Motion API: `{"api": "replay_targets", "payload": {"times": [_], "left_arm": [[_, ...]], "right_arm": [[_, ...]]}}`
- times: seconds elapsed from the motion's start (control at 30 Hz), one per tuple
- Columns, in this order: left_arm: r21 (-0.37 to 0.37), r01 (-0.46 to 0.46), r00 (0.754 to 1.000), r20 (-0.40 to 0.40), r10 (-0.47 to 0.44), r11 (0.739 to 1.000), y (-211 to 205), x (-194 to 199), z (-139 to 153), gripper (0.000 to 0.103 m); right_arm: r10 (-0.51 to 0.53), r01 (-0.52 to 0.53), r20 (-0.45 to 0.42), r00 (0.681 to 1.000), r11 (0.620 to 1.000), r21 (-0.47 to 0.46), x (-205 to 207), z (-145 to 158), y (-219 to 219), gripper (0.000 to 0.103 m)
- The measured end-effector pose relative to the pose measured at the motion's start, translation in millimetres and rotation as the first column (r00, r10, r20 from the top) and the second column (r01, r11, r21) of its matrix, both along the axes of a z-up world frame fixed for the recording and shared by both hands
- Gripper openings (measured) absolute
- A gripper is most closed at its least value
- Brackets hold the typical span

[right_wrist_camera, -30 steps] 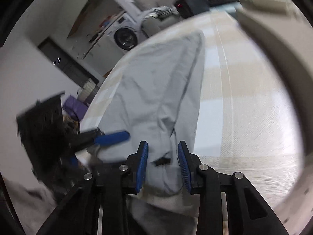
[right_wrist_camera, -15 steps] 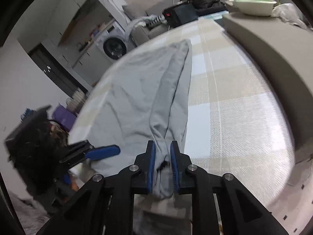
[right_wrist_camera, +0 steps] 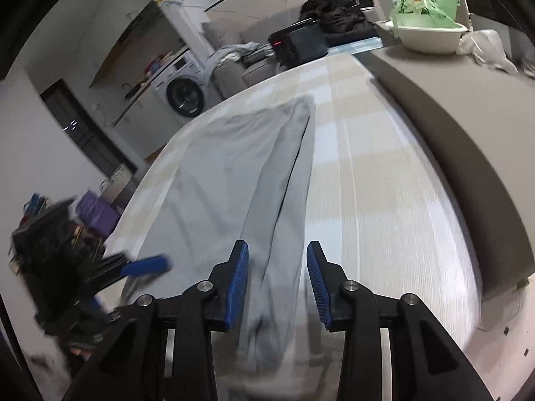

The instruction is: Fold small clothes

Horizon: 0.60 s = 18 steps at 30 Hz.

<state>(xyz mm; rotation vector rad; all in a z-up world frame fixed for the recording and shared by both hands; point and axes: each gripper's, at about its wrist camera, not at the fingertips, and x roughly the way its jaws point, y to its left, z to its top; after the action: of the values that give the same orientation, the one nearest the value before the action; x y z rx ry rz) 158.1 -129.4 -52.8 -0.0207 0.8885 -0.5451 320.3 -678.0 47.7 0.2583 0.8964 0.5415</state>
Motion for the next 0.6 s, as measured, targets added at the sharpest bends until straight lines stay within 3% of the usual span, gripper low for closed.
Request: {"api": "replay_targets", "payload": {"times": [0.2,0.37,0.43,0.47,0.6], "left_arm": [[-0.034,-0.208,0.978,-0.001,0.208,0.978,76,28,9,0.064],[-0.047,-0.363,0.931,-0.049,0.361,0.930,131,68,-6,0.064],[-0.065,-0.420,0.906,-0.089,0.414,0.905,148,79,-15,0.064],[-0.074,-0.435,0.898,-0.108,0.427,0.897,154,82,-20,0.063],[-0.095,-0.420,0.906,-0.094,0.412,0.903,161,85,-26,0.065]], "right_arm": [[-0.093,0.092,0.029,0.995,0.995,0.037,88,14,20,0.037],[-0.078,0.078,-0.070,0.994,0.997,-0.004,164,-5,43,0.035],[-0.094,0.084,-0.103,0.990,0.991,-0.100,177,-16,50,0.034],[-0.090,0.081,-0.087,0.992,0.992,-0.102,176,-14,50,0.034],[-0.089,0.082,-0.053,0.995,0.989,-0.119,149,-7,35,0.037]]}}
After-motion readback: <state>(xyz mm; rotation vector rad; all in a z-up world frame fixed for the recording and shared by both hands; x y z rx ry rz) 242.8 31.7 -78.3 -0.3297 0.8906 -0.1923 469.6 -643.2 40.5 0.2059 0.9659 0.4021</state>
